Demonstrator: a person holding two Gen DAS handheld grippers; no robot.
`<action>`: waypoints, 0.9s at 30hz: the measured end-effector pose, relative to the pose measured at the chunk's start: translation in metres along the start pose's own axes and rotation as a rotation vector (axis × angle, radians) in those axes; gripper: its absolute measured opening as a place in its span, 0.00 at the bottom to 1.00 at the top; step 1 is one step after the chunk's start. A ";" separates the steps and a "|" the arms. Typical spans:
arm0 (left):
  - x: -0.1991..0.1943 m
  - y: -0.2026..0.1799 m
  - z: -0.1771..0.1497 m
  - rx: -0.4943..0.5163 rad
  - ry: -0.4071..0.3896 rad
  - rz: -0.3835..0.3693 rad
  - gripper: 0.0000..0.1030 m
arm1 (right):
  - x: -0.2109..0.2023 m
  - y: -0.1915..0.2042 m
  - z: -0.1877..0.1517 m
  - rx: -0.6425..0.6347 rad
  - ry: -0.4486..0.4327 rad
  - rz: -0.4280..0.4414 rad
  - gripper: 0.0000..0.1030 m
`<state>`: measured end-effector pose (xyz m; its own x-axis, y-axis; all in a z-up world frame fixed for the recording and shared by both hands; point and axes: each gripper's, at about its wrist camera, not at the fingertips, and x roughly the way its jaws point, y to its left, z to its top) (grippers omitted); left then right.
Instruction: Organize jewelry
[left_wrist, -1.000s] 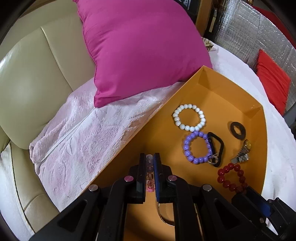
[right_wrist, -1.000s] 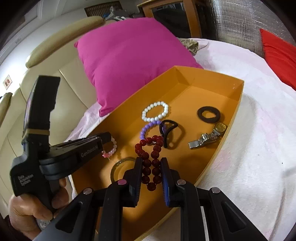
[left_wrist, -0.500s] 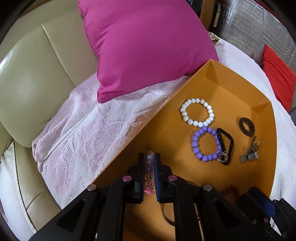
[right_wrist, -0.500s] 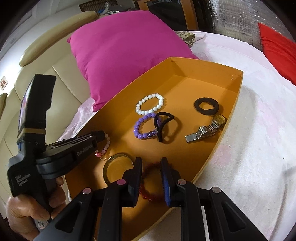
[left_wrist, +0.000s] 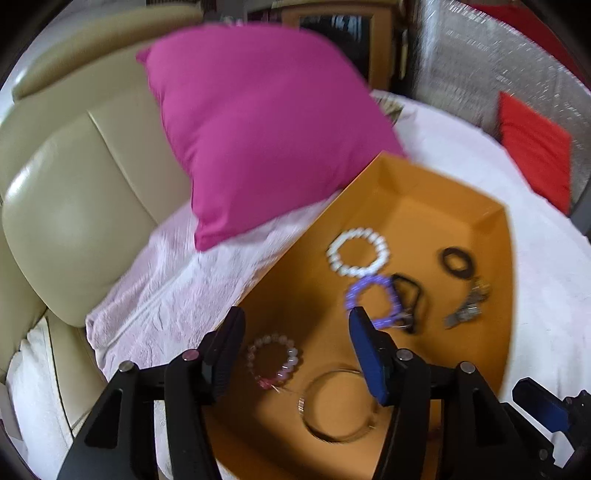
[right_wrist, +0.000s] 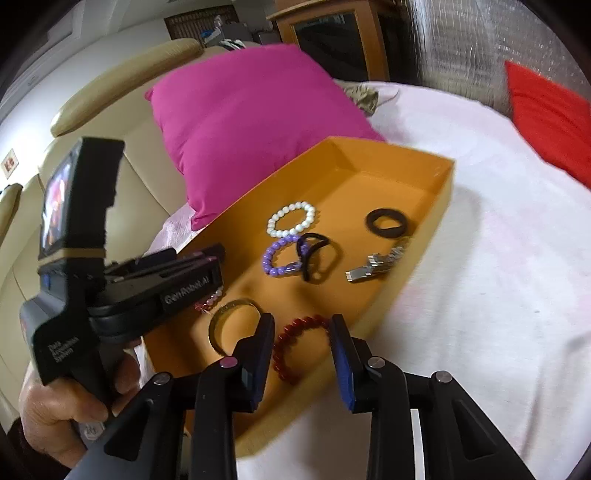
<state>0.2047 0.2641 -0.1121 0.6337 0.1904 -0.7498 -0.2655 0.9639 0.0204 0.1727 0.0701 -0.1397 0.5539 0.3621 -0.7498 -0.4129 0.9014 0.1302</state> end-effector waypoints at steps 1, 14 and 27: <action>-0.010 -0.002 0.000 0.007 -0.027 0.002 0.59 | -0.008 -0.002 -0.002 -0.012 -0.009 -0.008 0.34; -0.177 -0.017 -0.026 0.120 -0.296 0.128 0.80 | -0.147 -0.016 -0.026 -0.031 -0.198 -0.017 0.55; -0.287 -0.047 -0.038 0.129 -0.450 0.093 0.90 | -0.247 -0.013 -0.048 -0.056 -0.341 -0.022 0.60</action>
<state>0.0081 0.1574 0.0771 0.8711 0.3110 -0.3802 -0.2617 0.9489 0.1766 0.0066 -0.0421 0.0128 0.7689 0.4093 -0.4912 -0.4316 0.8991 0.0734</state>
